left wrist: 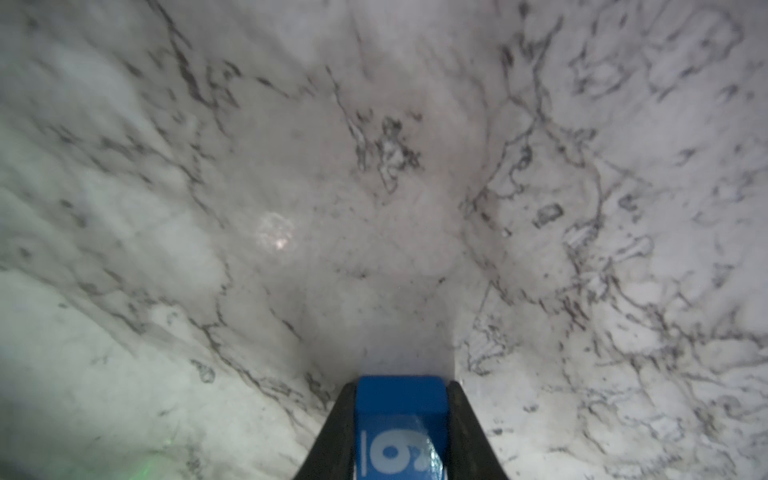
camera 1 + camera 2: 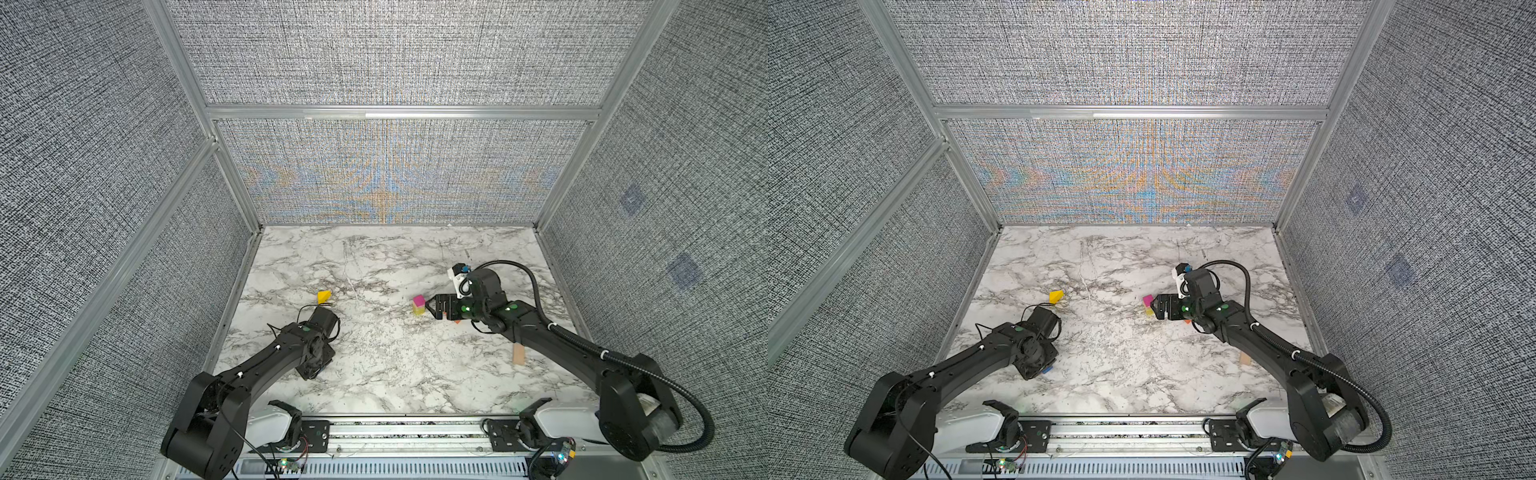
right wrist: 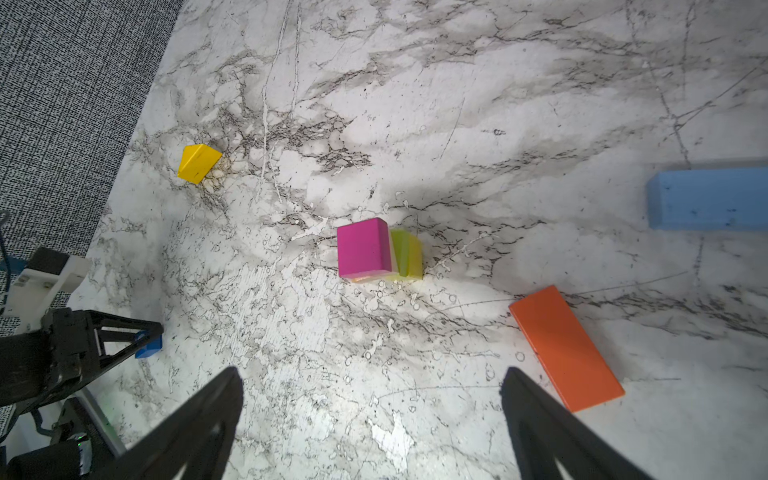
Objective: Build the wood block tower
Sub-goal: 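Lift the blue 6 cube with the left gripper, then carry the blue 6 cube with the left gripper toward the stacked blocks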
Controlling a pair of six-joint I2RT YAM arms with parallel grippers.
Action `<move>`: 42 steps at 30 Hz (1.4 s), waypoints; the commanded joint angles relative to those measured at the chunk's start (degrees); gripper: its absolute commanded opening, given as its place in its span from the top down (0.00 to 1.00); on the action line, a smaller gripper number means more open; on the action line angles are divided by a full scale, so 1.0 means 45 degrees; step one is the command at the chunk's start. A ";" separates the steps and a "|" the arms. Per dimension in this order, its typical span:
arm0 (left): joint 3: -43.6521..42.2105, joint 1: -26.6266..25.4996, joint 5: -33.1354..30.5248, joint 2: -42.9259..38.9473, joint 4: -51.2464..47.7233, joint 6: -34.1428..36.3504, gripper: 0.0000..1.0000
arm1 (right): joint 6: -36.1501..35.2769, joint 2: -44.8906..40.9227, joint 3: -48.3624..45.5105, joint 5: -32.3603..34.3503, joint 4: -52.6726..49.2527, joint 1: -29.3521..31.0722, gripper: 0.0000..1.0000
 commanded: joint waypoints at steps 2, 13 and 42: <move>0.0513 -0.0027 -0.0081 -0.0249 -0.0832 0.0616 0.75 | 0.0082 -0.0008 0.0189 -0.0009 -0.0027 -0.0006 0.01; 0.2932 -0.0259 0.0030 -0.0905 -0.2032 0.2518 0.72 | 0.0459 -0.0663 -0.0200 0.0204 0.0289 -0.0006 0.01; 1.2867 -0.2448 -0.0499 0.5592 -0.5489 0.5448 0.67 | 0.1406 -0.2642 -0.1537 0.2106 0.0948 -0.0632 0.01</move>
